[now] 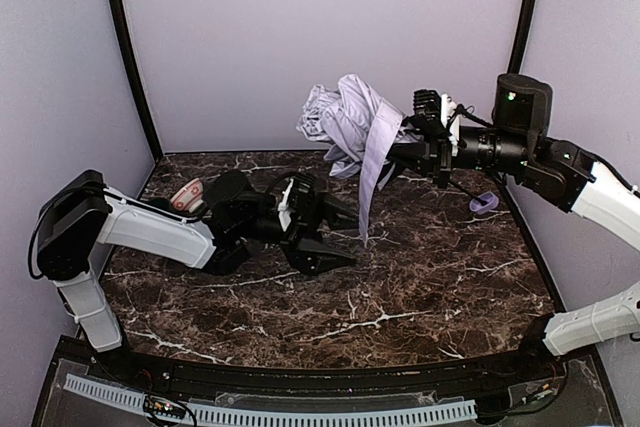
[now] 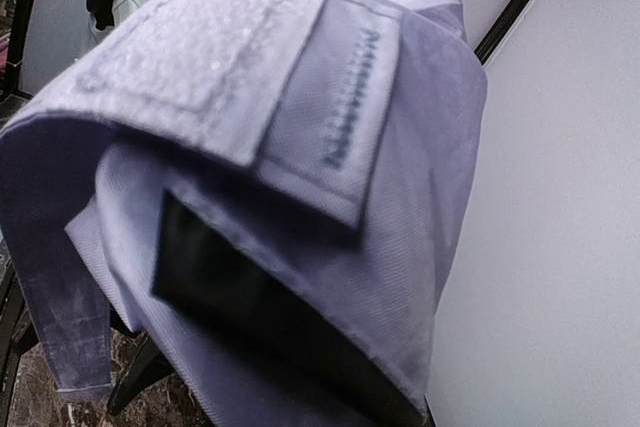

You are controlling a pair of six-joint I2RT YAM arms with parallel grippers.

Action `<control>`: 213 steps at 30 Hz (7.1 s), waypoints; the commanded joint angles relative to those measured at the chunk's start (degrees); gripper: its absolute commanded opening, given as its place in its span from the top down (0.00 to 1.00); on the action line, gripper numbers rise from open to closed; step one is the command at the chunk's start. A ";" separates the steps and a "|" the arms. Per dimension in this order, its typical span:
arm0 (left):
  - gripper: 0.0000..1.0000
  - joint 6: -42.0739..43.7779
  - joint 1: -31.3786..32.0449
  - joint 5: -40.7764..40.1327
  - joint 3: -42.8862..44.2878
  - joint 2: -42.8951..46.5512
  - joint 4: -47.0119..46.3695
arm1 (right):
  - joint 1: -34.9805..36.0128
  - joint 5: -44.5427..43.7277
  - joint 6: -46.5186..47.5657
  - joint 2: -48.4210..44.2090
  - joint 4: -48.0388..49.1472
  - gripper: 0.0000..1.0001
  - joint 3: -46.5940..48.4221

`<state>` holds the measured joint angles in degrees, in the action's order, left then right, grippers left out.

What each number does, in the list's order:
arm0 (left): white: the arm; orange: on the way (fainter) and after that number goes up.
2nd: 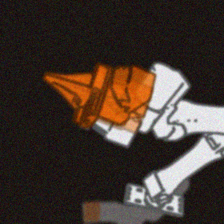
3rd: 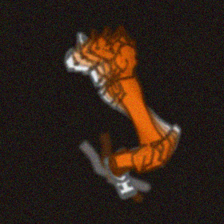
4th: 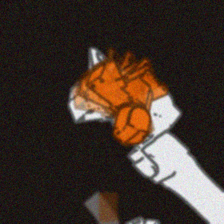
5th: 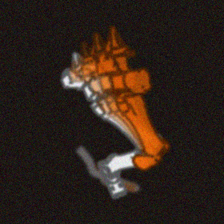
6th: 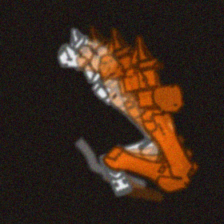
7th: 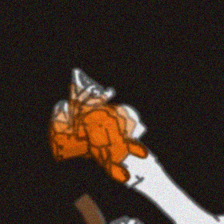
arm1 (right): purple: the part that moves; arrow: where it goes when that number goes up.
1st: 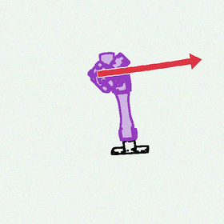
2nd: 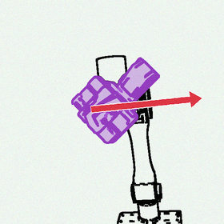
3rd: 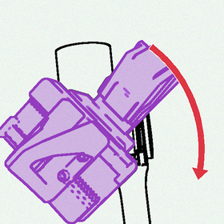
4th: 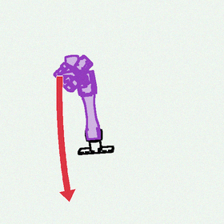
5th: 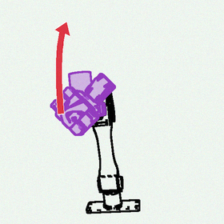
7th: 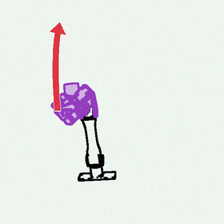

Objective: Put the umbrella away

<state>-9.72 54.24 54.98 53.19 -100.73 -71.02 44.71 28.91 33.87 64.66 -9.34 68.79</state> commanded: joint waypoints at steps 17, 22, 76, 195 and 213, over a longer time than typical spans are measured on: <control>0.55 2.16 1.08 0.32 5.31 -0.70 5.67 | -0.24 -0.18 -0.51 -0.46 4.58 1.00 2.48; 0.83 1.91 1.16 0.43 5.78 -1.22 5.62 | -0.26 -0.49 -0.50 -0.89 4.47 1.00 2.19; 1.00 68.00 4.36 -46.37 -15.17 17.13 13.29 | 0.41 11.56 -15.77 36.15 -10.65 1.00 -10.11; 0.50 46.25 8.14 -65.14 -18.63 25.39 50.73 | -3.28 0.75 -28.91 38.15 10.23 1.00 -15.55; 0.25 30.54 -1.50 -41.57 -27.26 33.16 25.90 | -4.19 6.96 -20.42 15.30 -10.73 1.00 0.15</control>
<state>24.99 53.63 3.42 26.41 -68.45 -37.78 40.80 31.99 10.92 83.55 -16.47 63.46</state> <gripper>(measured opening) 0.719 0.247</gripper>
